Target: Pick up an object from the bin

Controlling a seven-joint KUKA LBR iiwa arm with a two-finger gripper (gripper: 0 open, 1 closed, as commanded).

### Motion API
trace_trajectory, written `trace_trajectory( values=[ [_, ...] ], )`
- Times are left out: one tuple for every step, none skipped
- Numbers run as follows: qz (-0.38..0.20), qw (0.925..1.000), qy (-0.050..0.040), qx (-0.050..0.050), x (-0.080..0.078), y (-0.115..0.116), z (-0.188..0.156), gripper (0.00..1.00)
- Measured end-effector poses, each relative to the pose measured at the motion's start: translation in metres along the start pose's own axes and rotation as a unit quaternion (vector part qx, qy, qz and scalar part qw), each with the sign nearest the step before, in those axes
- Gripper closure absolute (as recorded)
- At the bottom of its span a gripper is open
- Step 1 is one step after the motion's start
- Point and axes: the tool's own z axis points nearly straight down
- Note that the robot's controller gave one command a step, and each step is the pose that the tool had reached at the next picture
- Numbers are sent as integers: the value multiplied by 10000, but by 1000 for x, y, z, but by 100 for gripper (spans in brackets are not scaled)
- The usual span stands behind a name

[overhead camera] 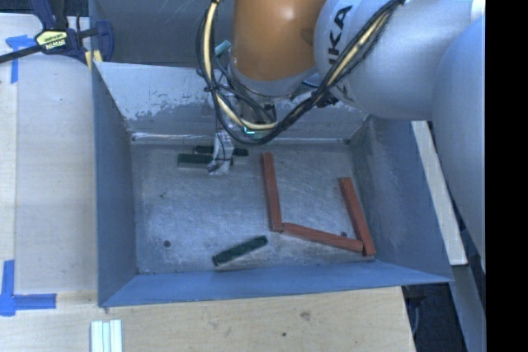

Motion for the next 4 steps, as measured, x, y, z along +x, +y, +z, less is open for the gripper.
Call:
trace_trajectory(
  values=[
    [-67,10000,5,4,0,9,112,0],
    [51,10000,-19,8,-16,-40,136,0],
    [411,9991,-45,-8,-14,-22,135,0],
    [424,9991,-48,-10,-15,-22,134,100]
  ],
)
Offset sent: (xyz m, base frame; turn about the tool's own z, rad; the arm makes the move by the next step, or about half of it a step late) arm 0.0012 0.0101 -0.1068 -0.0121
